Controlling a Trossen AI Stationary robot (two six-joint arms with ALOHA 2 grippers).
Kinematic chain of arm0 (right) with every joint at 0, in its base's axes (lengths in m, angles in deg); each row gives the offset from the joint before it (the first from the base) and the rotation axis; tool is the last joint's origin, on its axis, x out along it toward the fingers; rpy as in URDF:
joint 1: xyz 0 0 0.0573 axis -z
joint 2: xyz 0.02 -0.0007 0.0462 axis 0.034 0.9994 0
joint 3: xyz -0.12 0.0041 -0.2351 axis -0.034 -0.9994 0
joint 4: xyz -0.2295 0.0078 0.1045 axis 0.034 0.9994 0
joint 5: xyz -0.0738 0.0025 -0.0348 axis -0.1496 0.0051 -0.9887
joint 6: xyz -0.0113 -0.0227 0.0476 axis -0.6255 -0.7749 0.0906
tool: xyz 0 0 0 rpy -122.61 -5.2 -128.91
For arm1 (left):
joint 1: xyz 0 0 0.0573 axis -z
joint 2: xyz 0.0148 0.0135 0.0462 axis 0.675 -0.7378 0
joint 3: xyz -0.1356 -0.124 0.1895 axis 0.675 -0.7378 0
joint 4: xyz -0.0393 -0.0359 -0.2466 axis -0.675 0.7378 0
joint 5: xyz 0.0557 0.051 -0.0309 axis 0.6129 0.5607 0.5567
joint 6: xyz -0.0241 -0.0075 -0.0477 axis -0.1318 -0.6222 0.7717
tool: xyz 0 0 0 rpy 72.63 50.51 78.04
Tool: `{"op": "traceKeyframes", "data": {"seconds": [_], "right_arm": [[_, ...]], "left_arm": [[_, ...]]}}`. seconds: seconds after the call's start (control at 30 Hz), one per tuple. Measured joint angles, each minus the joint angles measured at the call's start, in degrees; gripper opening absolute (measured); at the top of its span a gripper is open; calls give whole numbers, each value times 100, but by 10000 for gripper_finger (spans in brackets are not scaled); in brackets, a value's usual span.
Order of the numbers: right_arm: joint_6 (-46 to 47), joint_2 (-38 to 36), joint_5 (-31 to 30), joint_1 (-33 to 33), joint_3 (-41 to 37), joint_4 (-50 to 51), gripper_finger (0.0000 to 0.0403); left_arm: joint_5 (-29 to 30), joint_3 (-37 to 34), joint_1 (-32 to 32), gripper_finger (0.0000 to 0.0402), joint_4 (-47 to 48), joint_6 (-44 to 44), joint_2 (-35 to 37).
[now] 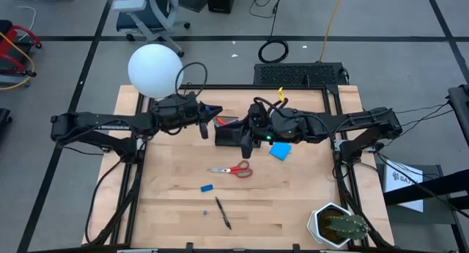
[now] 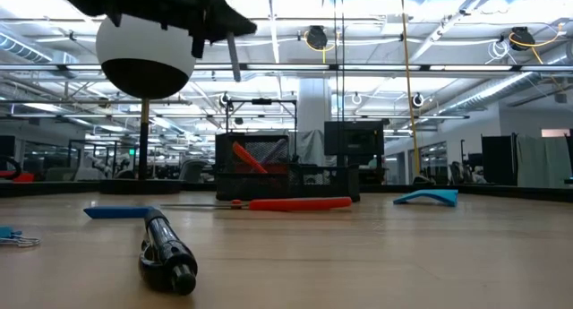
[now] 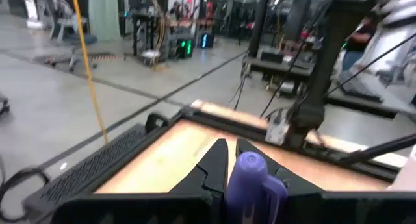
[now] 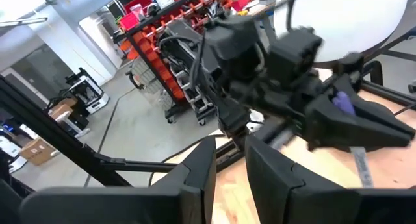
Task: Pick and place office supplies into organizer
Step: Put the purple marker into the black desk organizer
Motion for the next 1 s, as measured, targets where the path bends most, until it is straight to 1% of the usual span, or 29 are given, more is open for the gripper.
{"op": "traceKeyframes", "data": {"seconds": [0.07,0.27,0.47,0.7,0.83,1.0], "right_arm": [[14,0,-2,12,0,0,73],[42,0,-9,46,0,-42,73],[52,0,-11,80,0,-42,73],[-25,0,-16,115,0,-39,73],[-26,0,-5,208,0,-42,73],[-35,0,0,313,0,-42,73]], "left_arm": [[-86,-9,-96,25,-58,-8,-210],[-442,-9,-406,25,-828,29,-788],[-623,-6,-642,25,-1013,76,-1212],[-841,-6,-803,25,-1046,95,-1624],[-847,-6,-836,25,-1327,129,-1894],[-997,-6,-836,25,-1746,300,-2272]]}}
